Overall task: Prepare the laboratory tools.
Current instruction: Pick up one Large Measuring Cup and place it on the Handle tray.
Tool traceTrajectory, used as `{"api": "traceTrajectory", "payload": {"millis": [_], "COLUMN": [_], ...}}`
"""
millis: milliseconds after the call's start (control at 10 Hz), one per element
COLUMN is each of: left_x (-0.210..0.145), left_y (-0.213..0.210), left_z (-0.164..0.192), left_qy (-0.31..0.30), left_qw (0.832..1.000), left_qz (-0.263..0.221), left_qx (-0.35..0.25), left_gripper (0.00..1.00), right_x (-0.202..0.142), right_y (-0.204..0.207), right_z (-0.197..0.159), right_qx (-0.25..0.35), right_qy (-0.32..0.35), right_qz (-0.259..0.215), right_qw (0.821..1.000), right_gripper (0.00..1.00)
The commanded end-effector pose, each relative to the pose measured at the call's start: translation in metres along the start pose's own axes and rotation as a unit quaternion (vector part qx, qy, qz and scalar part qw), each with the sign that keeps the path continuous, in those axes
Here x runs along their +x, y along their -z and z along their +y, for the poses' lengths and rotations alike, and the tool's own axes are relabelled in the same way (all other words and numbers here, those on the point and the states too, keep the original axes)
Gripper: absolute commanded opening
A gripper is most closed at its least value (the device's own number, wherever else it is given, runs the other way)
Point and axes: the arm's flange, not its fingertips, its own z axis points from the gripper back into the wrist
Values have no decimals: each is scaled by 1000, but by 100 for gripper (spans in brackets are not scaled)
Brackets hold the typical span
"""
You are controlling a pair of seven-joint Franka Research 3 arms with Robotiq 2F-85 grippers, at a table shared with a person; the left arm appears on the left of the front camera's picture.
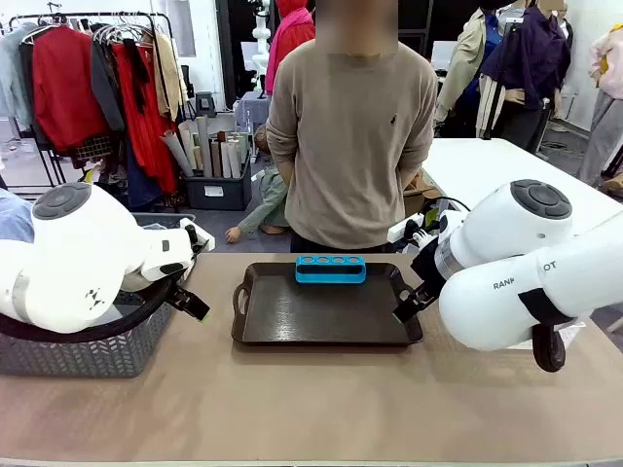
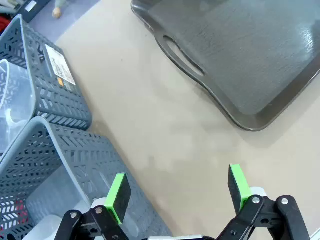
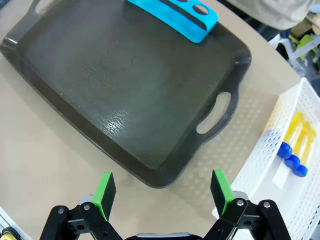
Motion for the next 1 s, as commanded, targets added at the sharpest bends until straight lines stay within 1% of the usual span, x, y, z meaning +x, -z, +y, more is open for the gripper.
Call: {"api": "traceTrajectory", "payload": {"millis": [0,900], "left_x": [0,0], "left_y": [0,0], "left_z": [0,0], "left_qy": [0,0], "left_qw": [1000,1000], "left_qz": [0,0], "left_qx": [0,0], "left_gripper": [100,100], "right_x": [0,0], "right_y": [0,0], "right_z": [0,0], "right_qx": [0,0], "right_qy": [0,0], "right_qz": [0,0], "right_qw": [1000,1000], "right_gripper": [100,100]}}
